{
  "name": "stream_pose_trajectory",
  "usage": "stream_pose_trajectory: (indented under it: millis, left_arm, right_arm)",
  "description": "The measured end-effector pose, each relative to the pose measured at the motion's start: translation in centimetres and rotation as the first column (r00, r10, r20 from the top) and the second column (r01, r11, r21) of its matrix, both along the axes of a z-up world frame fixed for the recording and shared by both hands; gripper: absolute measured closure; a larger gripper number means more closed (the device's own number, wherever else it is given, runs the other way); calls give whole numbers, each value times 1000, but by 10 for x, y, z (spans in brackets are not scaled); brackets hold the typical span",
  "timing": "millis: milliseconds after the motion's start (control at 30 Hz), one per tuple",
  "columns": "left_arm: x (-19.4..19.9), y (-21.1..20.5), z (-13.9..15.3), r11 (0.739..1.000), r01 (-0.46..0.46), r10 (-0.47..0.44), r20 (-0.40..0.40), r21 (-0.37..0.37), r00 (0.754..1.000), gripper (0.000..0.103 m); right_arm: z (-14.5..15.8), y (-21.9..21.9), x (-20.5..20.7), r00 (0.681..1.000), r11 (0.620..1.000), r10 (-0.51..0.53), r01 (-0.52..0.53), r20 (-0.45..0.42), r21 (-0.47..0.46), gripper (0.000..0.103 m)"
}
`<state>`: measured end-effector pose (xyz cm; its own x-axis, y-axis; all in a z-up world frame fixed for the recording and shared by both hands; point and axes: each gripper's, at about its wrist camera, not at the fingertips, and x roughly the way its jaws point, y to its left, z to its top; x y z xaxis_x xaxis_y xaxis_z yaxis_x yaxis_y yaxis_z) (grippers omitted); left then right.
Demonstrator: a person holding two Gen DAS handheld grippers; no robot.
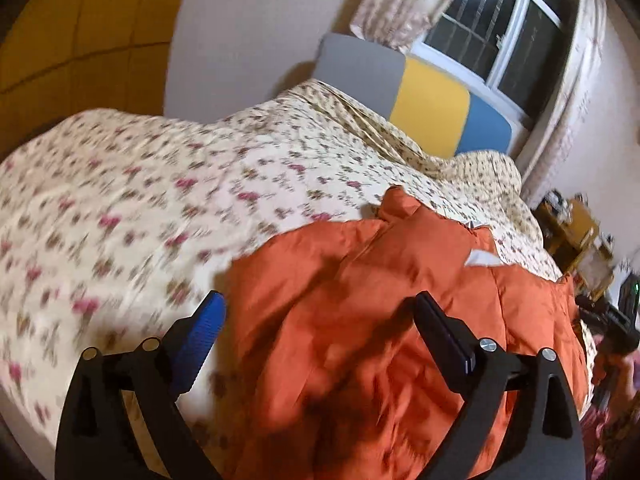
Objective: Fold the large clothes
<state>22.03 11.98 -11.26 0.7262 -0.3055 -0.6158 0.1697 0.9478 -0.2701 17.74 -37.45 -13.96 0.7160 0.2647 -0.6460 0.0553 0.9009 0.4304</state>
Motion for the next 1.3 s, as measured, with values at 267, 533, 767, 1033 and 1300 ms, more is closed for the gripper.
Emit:
stream_pose_trajectory:
  millis: [267,533,767,1033,1300]
  left_arm:
    - [31,-31,-19,996,94,-93,-78,9,993,39]
    - [2,-16,18,998,29,-27,43,-50,999,85]
    - [-3,7,79,981,-55,95,213,-184,972,88]
    - [54,-3,75,952,-206,251,195,-225,948,88]
    - [106,-15,17,931,-343,355,102,-123,929,88]
  right_arm:
    - [-19,18,14,1000,1000,-6,6,5,7,62]
    - [28,22,-10,992,1000,3,-3,124,-7,87]
    - [87,29,-1,969,995,-34,56,246,-82,88]
    - [77,36,72,963,982,-138,163,232,-96,88]
    - [12,39,127,976,963,-174,196,128,-186,88]
